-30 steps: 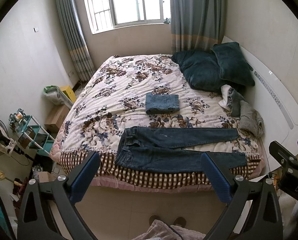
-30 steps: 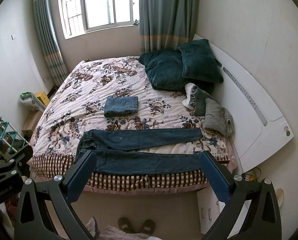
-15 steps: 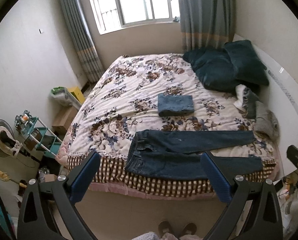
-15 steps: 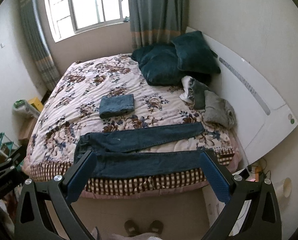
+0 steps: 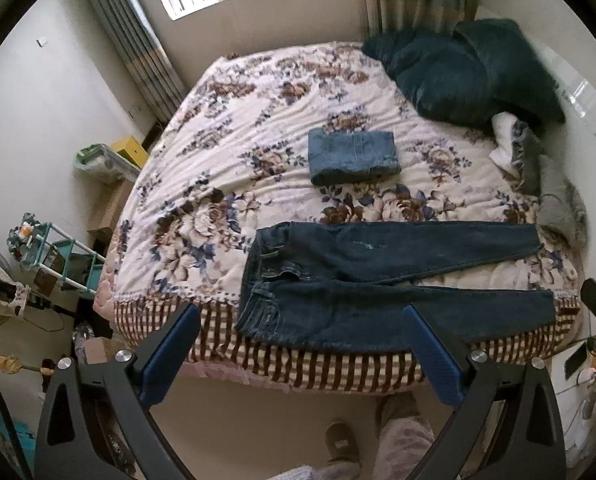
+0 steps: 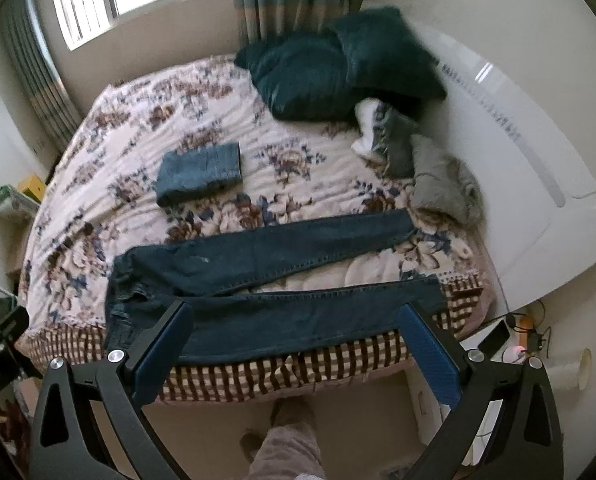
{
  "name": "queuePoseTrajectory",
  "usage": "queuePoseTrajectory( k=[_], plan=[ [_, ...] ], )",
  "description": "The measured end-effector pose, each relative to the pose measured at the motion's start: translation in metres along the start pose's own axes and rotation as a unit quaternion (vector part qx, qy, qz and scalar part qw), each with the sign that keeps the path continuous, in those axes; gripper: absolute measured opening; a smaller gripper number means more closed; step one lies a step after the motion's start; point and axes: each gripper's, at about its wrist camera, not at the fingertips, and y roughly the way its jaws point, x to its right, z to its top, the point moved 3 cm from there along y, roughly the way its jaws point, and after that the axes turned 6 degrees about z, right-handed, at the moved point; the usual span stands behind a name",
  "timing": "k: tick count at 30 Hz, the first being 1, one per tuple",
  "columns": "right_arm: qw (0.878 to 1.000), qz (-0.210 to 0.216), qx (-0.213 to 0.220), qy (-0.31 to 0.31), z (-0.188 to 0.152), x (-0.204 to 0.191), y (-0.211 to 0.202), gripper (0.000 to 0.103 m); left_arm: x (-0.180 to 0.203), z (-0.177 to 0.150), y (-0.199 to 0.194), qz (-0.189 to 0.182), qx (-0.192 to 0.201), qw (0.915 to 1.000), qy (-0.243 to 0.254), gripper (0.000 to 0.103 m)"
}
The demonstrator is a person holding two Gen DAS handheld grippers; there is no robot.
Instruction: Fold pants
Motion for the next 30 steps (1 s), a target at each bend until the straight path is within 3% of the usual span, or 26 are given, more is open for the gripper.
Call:
queuePoseTrajectory(
  k=[11,19,25,27,30],
  plan=[
    [0.993,0.004,-0.108,-0.039,0.108,0.022,0.236,0.103,0.077,0.085,0.158,0.017,-0.087,0.9959,0.02,0.103],
    [0.977,-0.009,-0.18,-0.114,0.146,0.024,0.408,0.103,0.15,0.108,0.295,0.022,-0.141,0.9837,0.109,0.103],
    [0.943,0.003,-0.254,-0.216,0.127,0.003,0.516,0.103,0.201,0.104,0.399,0.017,-0.182,0.9573,0.224,0.103],
    [0.927,0.01,-0.276,-0.253,0.118,-0.008,0.548,0.103,0.216,0.1,0.428,0.007,-0.189,0.9454,0.266,0.103],
    [0.892,0.019,-0.316,-0.322,0.1,-0.029,0.601,0.103,0.233,0.091,0.467,-0.013,-0.213,0.9256,0.313,0.099]
  ],
)
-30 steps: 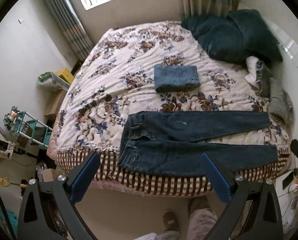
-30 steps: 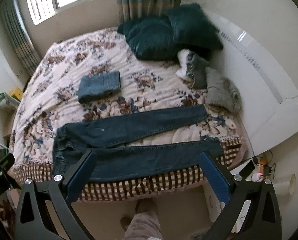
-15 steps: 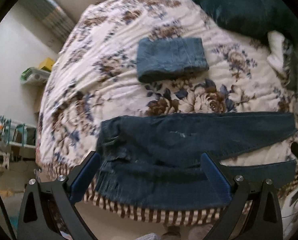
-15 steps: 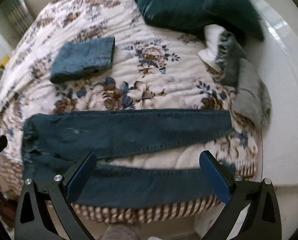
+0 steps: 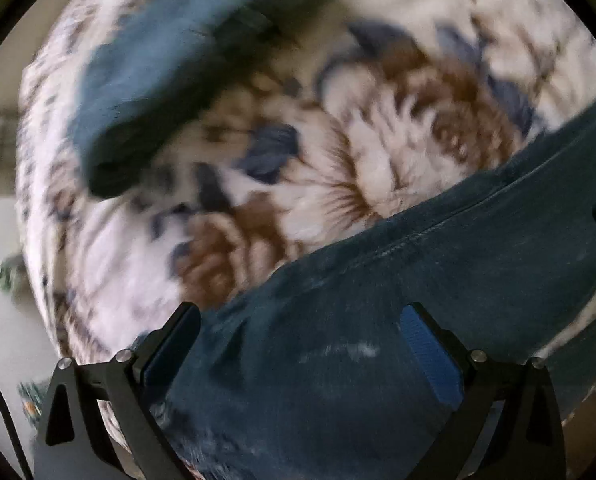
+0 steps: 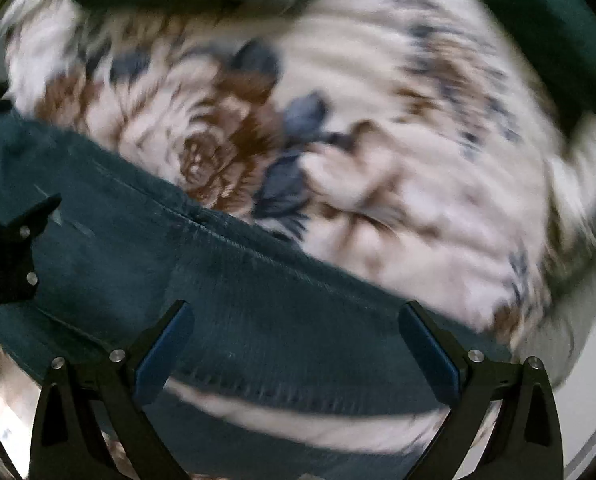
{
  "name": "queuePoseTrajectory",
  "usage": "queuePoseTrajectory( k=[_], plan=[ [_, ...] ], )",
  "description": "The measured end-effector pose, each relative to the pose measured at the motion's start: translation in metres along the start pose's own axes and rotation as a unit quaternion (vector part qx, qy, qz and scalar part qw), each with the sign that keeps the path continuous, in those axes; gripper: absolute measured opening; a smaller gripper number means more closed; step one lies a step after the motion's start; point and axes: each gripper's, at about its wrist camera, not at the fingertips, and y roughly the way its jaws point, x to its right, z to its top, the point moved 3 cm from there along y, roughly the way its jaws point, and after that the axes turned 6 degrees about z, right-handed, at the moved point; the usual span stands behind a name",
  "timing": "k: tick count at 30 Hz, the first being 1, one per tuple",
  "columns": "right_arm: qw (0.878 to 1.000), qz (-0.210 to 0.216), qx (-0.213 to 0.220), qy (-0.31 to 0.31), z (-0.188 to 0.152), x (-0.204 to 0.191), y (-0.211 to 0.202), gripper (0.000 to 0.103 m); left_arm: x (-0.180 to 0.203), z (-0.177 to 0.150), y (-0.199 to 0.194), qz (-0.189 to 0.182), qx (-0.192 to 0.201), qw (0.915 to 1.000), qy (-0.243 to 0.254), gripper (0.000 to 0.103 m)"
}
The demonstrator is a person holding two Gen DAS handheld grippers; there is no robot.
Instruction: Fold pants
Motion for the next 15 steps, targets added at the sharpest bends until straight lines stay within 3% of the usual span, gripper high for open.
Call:
queuePoseTrajectory(
  k=[3,8,11,13,14,15],
  plan=[
    [0.997,0.005,-0.043,-0.057,0.018,-0.007,0.04,0.102,0.004,0.01,0.026,-0.037,-0.024,0.9987,0.026,0.091],
    [0.99,0.03,-0.088,-0.106,0.033,-0.013,0.08,0.095,0.001,0.019,0.041,-0.096,-0.025,0.9938,0.05,0.091],
    [0.988,0.062,-0.086,-0.115,0.032,-0.012,0.083,0.075,-0.012,0.019,0.043,-0.133,-0.024,0.9895,0.05,0.088],
    [0.987,0.074,-0.076,-0.119,0.031,-0.011,0.079,0.054,-0.02,0.019,0.04,-0.155,-0.027,0.9867,0.041,0.072],
    [0.988,0.077,-0.072,-0.116,0.031,-0.009,0.076,0.049,-0.024,0.018,0.037,-0.163,-0.03,0.9856,0.035,0.065],
    [0.988,0.083,-0.068,-0.112,0.029,-0.006,0.073,0.037,-0.028,0.016,0.034,-0.17,-0.032,0.9846,0.029,0.052]
  ],
)
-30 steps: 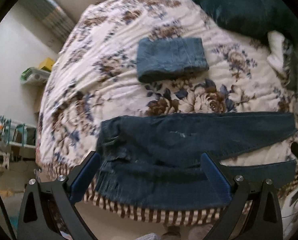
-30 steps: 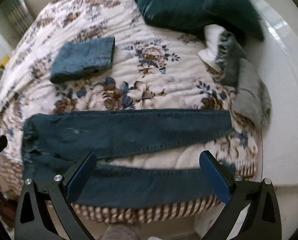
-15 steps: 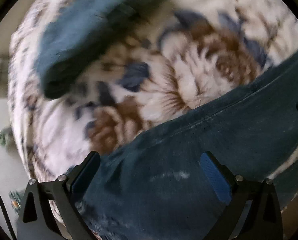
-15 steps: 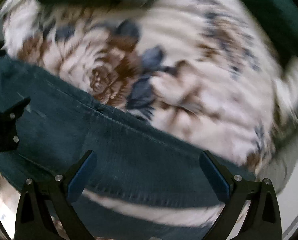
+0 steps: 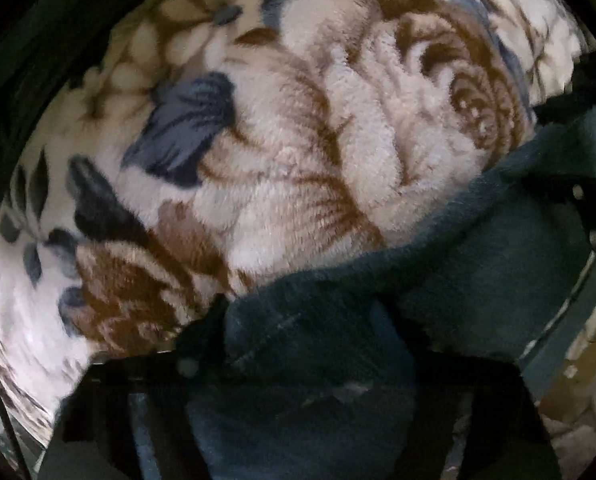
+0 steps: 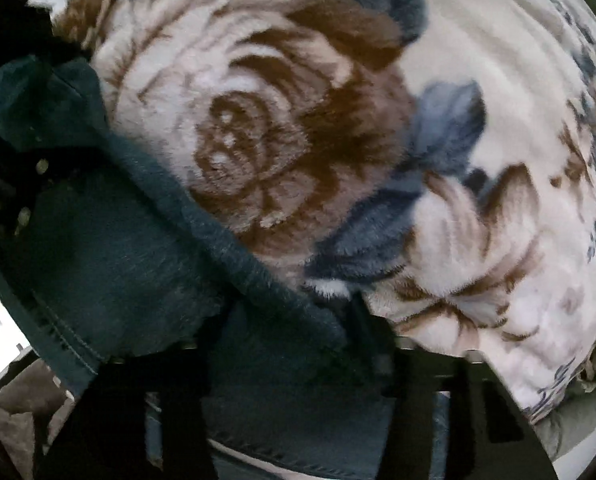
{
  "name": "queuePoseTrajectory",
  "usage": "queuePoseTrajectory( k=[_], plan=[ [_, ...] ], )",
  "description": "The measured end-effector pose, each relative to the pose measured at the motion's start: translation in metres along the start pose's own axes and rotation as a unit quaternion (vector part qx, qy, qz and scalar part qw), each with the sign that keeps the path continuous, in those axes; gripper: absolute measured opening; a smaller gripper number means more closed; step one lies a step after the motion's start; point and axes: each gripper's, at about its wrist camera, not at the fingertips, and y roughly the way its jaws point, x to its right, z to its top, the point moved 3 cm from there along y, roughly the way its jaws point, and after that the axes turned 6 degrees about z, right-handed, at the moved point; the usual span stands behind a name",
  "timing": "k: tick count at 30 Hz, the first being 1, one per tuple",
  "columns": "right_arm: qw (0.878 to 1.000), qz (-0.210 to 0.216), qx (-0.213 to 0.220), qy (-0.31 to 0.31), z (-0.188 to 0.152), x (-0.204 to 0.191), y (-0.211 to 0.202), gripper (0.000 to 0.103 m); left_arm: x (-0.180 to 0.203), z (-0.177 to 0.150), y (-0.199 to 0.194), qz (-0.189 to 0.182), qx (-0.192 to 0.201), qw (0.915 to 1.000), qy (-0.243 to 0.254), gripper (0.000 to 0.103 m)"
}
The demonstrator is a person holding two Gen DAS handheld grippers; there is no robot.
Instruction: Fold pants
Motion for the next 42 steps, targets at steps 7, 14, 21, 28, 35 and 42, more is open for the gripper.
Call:
queuePoseTrajectory(
  k=[7,14,21,28,35,42],
  plan=[
    [0.998,0.016,0.046,0.031,-0.038,0.002,-0.03,0.008,-0.025,-0.031,-0.049,0.009,0.02,0.9987,-0.046,0.008],
    [0.992,0.005,0.109,0.058,-0.088,-0.023,-0.07,0.006,-0.02,-0.085,-0.124,0.041,0.072,0.9913,-0.102,0.008],
    [0.987,-0.011,0.15,0.064,-0.184,-0.088,-0.1,0.006,0.028,-0.205,-0.155,0.016,0.099,0.9766,-0.19,0.008],
    [0.993,-0.028,0.108,0.046,-0.241,-0.179,-0.023,0.006,0.105,-0.273,-0.033,-0.021,0.062,0.9586,-0.277,0.008],
    [0.994,-0.055,0.049,0.079,-0.248,-0.2,0.055,0.013,0.114,-0.283,0.021,-0.037,0.045,0.9415,-0.332,0.013],
    [0.962,0.099,0.127,0.223,-0.26,-0.171,0.018,0.098,0.133,-0.282,-0.025,0.009,0.096,0.9365,-0.337,0.066]
  ],
)
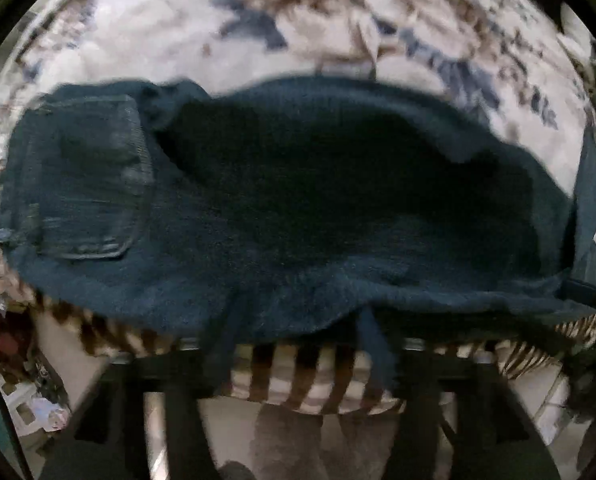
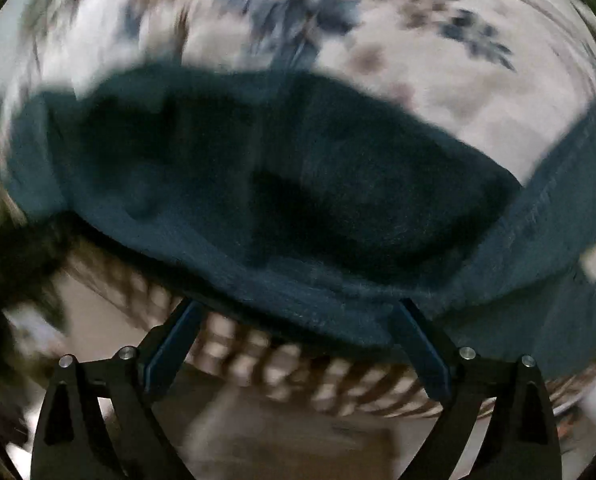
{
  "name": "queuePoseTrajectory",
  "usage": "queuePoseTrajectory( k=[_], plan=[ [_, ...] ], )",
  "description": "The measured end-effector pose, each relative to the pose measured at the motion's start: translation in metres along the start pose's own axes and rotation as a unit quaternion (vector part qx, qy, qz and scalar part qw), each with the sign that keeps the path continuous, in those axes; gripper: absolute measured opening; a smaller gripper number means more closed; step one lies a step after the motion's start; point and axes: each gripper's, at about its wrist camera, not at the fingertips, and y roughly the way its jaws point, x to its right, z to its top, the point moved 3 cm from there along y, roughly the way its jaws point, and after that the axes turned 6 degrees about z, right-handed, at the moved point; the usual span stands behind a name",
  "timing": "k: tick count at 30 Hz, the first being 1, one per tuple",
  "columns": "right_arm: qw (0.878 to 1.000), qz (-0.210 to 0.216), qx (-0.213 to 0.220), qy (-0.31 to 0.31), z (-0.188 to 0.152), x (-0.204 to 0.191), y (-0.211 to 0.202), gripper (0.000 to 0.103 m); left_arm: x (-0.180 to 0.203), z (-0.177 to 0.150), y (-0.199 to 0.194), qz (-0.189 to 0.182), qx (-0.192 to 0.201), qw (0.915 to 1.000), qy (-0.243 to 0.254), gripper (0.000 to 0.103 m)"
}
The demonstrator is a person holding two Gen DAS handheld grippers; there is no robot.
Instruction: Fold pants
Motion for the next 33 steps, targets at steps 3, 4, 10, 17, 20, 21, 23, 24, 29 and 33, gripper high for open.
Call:
queuePoseTrajectory(
  k=[3,4,10,17,20,21,23,24,29,33],
  plan=[
    [0.993,0.049,0.063,0.084,0.001,0.028,-0.043,0.098,0.012,-0.004,-0.028,0.01,0.03,0.9995,-0.008,0.087],
    [0.99,0.05,0.079,0.106,0.002,0.04,-0.054,0.098,0.017,-0.004,-0.034,0.021,0.034,0.9992,-0.009,0.103],
    [0.961,-0.06,0.139,0.23,0.05,0.166,-0.099,0.098,0.054,0.015,-0.046,0.07,0.08,0.9938,-0.03,0.103],
    [0.951,-0.155,0.06,0.263,0.13,0.268,-0.052,0.064,0.105,0.052,-0.024,0.079,0.091,0.9926,-0.017,0.103],
    [0.948,-0.144,0.101,0.266,0.115,0.273,-0.072,0.009,0.127,0.053,-0.027,0.075,0.094,0.9928,0.005,0.103],
    [0.945,-0.128,0.124,0.275,0.101,0.275,-0.086,0.01,0.133,0.052,-0.03,0.071,0.098,0.9926,0.011,0.103],
    [0.932,-0.108,0.167,0.302,0.055,0.283,-0.116,0.01,0.144,0.047,-0.037,0.067,0.106,0.9919,0.024,0.103],
    [0.925,-0.101,0.181,0.32,0.027,0.289,-0.127,0.01,0.15,0.043,-0.039,0.066,0.108,0.9915,0.031,0.103],
    [0.884,-0.008,0.187,0.429,-0.09,0.328,-0.117,0.015,0.176,0.021,-0.032,0.047,0.096,0.993,0.051,0.103],
    [0.818,0.13,0.202,0.522,-0.154,0.353,-0.075,0.02,0.198,0.006,-0.017,0.038,0.074,0.9939,0.072,0.103]
  ],
)
